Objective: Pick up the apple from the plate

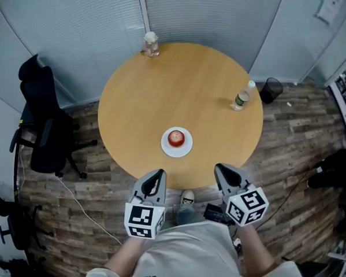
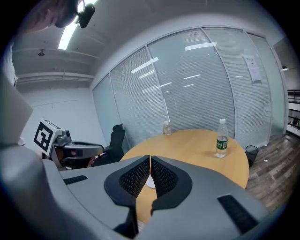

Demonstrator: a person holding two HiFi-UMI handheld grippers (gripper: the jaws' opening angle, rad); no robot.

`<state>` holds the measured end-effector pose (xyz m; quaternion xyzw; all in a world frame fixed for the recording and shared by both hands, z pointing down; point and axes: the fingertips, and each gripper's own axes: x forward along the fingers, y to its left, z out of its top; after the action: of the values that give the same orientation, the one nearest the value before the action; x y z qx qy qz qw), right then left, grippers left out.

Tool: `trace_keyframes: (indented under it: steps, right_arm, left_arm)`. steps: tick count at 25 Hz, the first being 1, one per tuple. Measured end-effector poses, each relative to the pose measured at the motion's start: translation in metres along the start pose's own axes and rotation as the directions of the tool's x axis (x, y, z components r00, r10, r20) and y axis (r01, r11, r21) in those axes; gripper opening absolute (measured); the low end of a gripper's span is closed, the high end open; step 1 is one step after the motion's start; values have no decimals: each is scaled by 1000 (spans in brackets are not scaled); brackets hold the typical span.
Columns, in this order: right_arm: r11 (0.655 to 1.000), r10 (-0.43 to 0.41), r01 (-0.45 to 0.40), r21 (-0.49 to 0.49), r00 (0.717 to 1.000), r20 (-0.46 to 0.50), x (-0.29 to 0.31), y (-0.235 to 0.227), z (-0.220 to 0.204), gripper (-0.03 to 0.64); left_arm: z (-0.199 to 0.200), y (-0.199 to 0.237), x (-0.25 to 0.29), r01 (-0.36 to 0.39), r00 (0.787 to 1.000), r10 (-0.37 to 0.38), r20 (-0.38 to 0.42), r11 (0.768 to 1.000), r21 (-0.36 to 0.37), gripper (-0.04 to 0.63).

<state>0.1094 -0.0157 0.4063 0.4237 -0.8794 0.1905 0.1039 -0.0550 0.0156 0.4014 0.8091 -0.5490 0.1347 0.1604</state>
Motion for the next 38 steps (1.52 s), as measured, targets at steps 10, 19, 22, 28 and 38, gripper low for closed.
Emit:
trace_keyframes:
  steps: [10, 19, 22, 28, 38]
  right_arm:
    - [999, 46, -46, -1, 999, -25, 50, -18, 23, 32]
    - [1000, -7, 8, 10, 999, -37, 72, -18, 31, 32]
    - [999, -17, 19, 26, 998, -53, 75, -20, 26, 32]
    - [999, -17, 21, 42, 997, -80, 91, -24, 20, 32]
    - [998, -10, 18, 58, 990, -142, 113, -28, -4, 32]
  left_arm:
    - [24, 25, 44, -26, 999, 26, 18, 1000, -4, 3]
    - [23, 47, 65, 44, 998, -43, -37, 998, 35, 3]
    - [22, 50, 71, 58, 997, -56, -54, 998, 34, 3]
    - [11, 58, 89, 75, 992, -72, -99, 997, 35, 3]
    - [-10, 64, 120, 112, 982, -104, -158, 993, 46, 3]
